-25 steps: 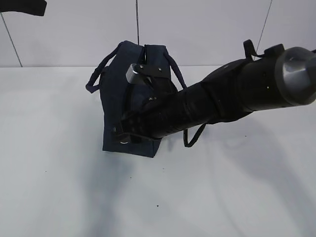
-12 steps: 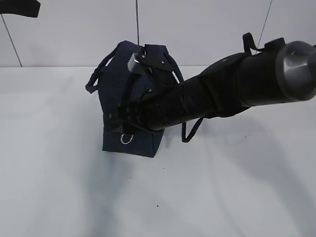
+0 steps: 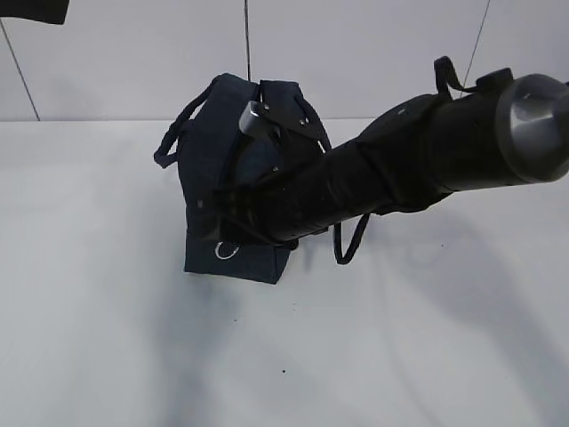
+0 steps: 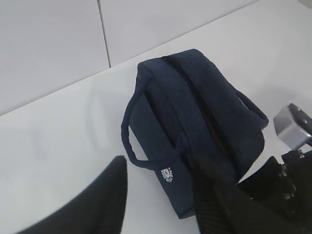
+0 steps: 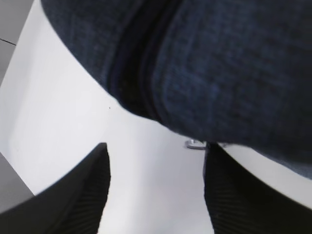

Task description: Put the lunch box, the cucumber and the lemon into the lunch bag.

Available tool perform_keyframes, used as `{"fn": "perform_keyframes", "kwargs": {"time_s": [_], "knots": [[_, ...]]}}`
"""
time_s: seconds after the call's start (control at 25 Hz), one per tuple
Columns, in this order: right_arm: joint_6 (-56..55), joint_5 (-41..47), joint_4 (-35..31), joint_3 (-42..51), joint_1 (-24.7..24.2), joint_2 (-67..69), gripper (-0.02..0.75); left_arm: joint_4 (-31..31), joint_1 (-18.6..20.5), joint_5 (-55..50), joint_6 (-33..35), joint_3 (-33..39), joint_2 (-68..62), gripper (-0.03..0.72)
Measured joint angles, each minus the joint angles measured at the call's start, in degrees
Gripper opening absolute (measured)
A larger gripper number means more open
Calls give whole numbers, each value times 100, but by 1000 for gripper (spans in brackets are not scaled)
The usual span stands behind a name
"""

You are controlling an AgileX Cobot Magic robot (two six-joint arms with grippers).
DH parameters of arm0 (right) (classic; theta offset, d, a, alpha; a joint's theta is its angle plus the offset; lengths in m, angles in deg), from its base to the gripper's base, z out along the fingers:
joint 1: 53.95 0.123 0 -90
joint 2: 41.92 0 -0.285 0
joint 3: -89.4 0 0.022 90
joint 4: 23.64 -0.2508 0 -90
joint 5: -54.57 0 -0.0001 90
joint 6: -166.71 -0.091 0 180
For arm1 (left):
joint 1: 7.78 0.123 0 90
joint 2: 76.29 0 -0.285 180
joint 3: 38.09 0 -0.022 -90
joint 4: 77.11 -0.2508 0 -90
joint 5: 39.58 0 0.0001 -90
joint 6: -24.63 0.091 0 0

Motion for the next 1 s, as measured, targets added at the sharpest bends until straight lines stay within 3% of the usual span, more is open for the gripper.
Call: {"fn": "perform_keyframes", "kwargs": {"time_s": [0.32,1.0], "knots": [[-886,16,643,0,0,11,454,103,0,-12,0,0,50,303],[-1156,-97,458,-303,0,385,422,124,0,-23,0,0,50,302]]}}
